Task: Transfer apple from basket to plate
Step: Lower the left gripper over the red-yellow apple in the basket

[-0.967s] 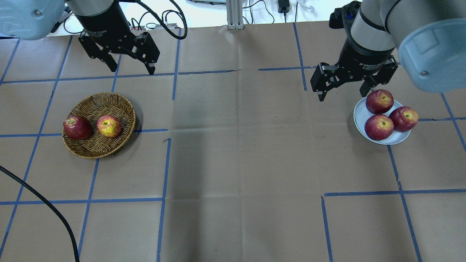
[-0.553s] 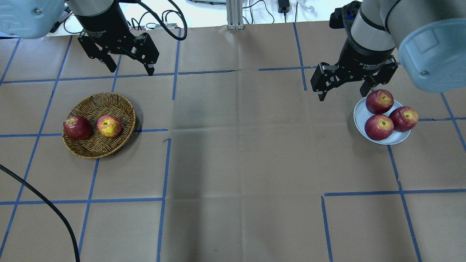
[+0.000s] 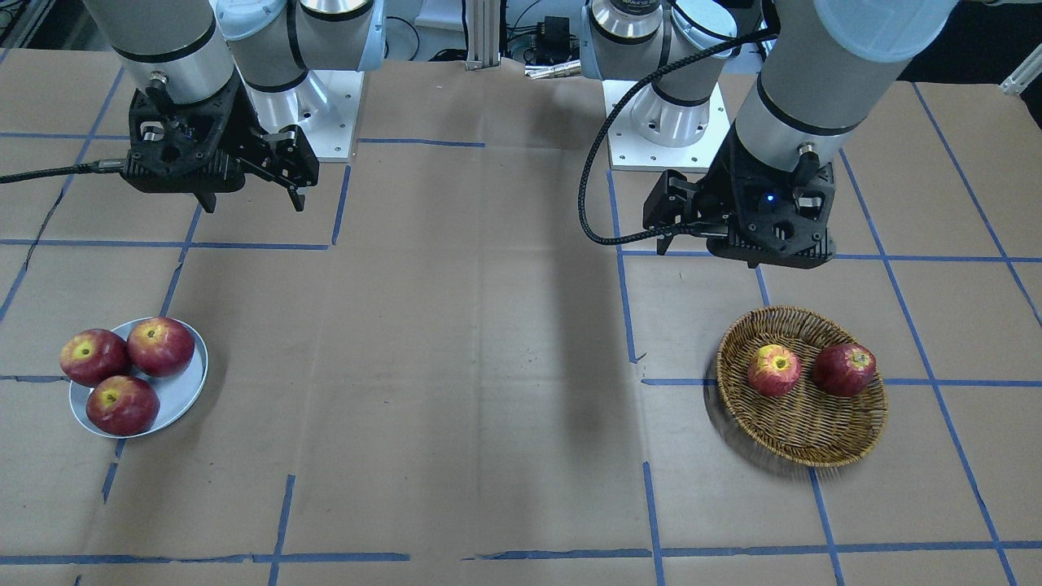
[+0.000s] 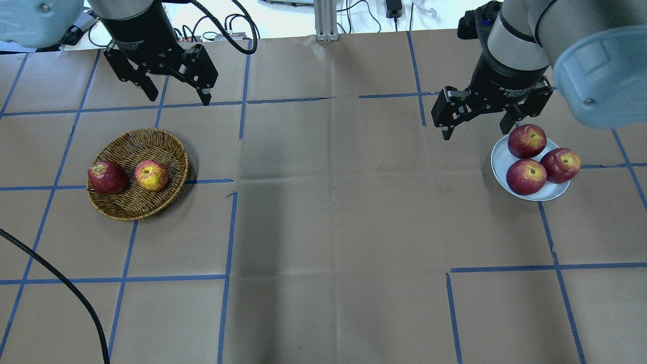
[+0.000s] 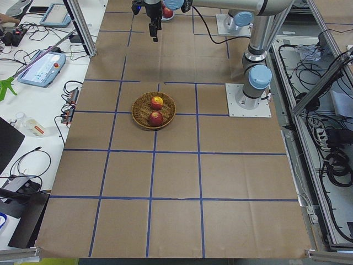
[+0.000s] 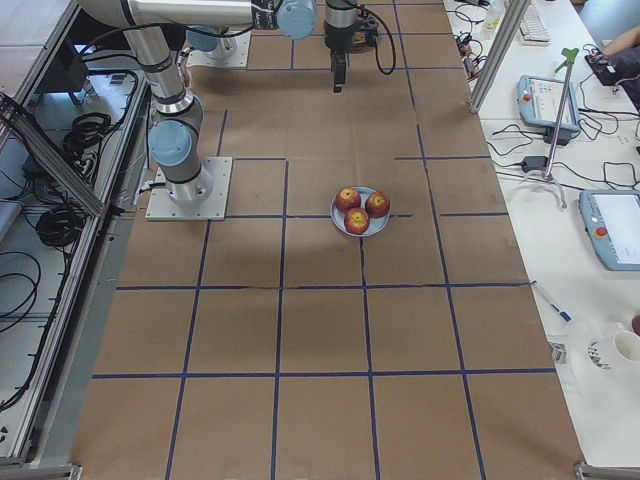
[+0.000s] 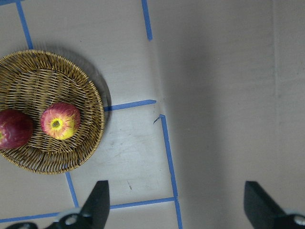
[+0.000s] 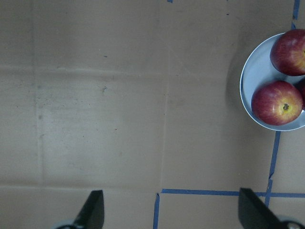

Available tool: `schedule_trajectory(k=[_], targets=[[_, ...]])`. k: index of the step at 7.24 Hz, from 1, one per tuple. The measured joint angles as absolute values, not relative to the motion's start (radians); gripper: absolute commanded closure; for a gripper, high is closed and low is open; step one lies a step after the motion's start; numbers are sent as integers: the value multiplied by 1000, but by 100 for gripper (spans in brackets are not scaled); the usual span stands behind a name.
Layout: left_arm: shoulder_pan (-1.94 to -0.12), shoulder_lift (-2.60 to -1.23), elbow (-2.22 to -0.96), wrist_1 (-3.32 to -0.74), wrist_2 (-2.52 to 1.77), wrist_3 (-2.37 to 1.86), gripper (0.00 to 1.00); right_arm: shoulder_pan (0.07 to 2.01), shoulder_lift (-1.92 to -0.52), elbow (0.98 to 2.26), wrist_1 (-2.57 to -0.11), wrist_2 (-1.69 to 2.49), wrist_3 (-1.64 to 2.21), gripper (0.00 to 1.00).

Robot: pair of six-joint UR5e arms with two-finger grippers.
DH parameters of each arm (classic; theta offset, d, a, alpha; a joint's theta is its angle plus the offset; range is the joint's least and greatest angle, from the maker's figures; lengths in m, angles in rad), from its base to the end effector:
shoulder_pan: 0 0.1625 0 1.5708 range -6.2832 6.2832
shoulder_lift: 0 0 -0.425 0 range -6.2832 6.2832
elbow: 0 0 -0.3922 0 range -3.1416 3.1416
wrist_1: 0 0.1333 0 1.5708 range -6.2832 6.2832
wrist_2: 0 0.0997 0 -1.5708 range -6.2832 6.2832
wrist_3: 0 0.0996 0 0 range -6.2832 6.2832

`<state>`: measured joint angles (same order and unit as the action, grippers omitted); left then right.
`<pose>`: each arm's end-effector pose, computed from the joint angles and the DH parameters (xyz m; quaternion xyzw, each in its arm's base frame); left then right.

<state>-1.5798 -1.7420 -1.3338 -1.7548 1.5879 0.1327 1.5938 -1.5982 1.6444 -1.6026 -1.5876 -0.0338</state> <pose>-0.1366 -0.5498 0.4964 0.0712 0.9957 0.0595 0.0049 0.1426 -0.4752 0.4682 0.0285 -0.9995 -0.0072 0.0084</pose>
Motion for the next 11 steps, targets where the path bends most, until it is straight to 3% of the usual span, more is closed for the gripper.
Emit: schedule_trajectory(k=[4, 11], targets=[[-1498, -1786, -1366, -1796, 1592, 212, 1, 1594, -1597, 1646, -1601, -1588, -34, 0], [-1287, -1817, -1723, -1272, 1592, 843, 1, 1593, -1597, 1646, -1599, -1588, -35, 0]])
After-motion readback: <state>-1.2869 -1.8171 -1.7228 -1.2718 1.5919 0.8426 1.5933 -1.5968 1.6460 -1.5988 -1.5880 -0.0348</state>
